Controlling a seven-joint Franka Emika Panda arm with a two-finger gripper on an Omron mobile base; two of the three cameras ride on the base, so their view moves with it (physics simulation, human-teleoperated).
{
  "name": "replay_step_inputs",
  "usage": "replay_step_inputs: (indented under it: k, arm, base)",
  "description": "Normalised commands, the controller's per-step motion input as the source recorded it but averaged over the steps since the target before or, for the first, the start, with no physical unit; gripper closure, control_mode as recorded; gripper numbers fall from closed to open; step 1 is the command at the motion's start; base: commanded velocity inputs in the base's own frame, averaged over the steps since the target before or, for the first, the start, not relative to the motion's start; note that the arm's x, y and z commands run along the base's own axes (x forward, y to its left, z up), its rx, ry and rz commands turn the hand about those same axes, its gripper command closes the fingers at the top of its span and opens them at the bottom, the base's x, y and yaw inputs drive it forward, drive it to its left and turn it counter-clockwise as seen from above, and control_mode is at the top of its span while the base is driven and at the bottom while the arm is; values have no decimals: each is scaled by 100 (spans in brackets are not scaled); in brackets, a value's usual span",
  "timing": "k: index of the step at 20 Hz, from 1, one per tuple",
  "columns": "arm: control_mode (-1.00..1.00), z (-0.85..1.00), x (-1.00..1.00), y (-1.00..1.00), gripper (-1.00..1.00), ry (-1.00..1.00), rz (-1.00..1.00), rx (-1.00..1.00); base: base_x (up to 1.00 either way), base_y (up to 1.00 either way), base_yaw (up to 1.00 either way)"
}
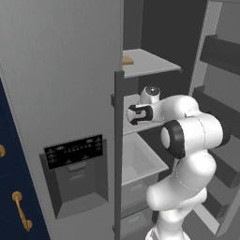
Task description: Take the strawberry from the fridge and place it on top of the pancake, located on the dining counter.
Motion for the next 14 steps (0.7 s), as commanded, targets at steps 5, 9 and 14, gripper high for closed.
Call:
replay_step_inputs:
  k: [5,9,14]
  arm:
    - [-100,-18,-34,0,100,-3,-1,0]
    - [-100,-4,-74,0,100,-14,-8,4]
    - [-100,55,-44,0,100,1,-13,3]
  base:
    - [0,0,0]
    - [0,0,0]
    - [0,0,0]
